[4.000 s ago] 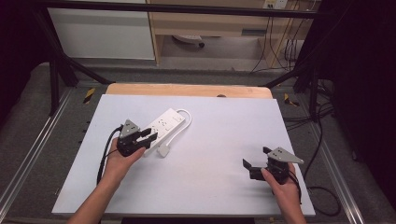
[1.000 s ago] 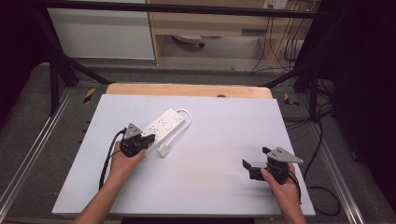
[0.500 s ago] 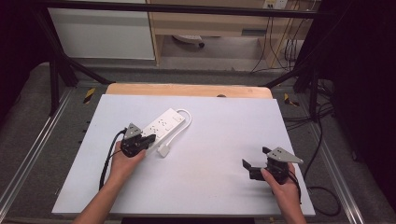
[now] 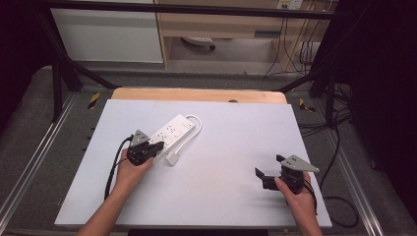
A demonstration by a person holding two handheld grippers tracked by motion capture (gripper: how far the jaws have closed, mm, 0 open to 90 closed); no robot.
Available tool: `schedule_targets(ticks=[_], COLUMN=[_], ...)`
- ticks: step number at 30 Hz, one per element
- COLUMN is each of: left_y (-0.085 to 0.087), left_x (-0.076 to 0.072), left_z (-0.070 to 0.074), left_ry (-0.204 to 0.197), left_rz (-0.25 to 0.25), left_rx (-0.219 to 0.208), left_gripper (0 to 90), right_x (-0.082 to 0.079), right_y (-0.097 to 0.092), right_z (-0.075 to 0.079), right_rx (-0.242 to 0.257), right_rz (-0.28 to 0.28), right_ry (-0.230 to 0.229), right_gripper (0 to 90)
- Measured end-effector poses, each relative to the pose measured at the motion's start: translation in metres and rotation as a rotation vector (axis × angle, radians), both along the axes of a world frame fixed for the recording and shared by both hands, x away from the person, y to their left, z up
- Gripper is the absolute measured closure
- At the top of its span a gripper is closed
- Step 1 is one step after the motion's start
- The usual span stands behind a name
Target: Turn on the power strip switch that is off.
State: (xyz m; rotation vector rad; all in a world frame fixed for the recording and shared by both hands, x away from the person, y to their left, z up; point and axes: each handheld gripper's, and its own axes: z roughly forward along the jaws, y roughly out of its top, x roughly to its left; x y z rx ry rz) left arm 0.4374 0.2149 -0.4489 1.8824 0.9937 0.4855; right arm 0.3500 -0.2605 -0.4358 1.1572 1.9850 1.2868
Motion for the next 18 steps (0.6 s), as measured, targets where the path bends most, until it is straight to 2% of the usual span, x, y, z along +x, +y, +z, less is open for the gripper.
schedule_targets(ticks=[18], left_y=[0.001], left_x=[0.0019], left_z=[-0.0011], left_ry=[0.005], left_rz=[-0.007], left_rx=[-0.011], left_gripper=[90.0], right_x=[0.0002], right_y=[0.0006], right_z=[-0.0003], right_rx=[-0.004], right_rz=[0.003], right_ry=[0.002], right_gripper=[3.8])
